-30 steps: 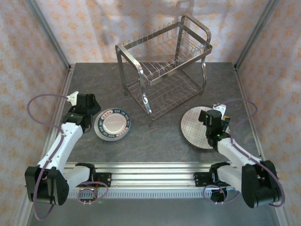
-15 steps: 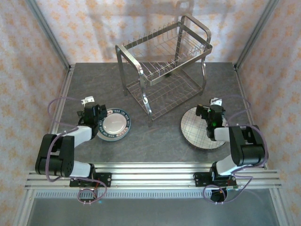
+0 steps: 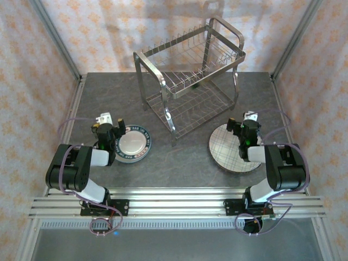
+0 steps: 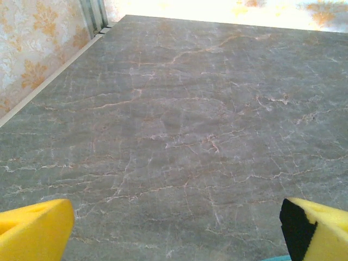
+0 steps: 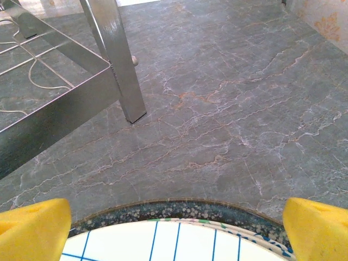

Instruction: Unload the plates from the dish rack

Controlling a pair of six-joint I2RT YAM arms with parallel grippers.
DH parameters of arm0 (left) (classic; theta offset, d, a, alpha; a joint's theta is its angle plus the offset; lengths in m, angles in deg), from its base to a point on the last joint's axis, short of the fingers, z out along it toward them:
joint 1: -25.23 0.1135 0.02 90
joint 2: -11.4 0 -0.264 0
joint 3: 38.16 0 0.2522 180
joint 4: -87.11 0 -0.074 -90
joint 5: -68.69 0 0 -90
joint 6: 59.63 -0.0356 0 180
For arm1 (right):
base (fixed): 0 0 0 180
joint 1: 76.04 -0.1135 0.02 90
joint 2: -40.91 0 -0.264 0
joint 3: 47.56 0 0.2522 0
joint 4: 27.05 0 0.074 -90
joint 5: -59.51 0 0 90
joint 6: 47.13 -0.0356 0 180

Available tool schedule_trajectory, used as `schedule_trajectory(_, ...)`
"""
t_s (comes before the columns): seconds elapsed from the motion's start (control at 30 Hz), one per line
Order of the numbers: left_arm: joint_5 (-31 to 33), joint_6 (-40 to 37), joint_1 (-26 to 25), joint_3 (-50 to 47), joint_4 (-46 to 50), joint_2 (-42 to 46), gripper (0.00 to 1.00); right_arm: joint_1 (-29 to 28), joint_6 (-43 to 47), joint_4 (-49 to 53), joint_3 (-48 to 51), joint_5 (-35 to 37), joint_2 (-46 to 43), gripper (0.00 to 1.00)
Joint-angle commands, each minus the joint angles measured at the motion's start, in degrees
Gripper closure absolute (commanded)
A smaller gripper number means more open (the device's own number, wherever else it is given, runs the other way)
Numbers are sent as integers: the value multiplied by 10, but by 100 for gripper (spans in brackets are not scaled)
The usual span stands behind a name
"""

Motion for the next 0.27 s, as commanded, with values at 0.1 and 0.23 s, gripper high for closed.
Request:
schedule_trajectory(0.1, 19, -9, 5, 8, -22, 3, 0, 4, -7, -2, -13, 16, 4, 1)
schedule_trajectory(0.23, 19, -10, 4, 7, -26, 2, 0, 4, -7, -9, -10, 18, 3, 1)
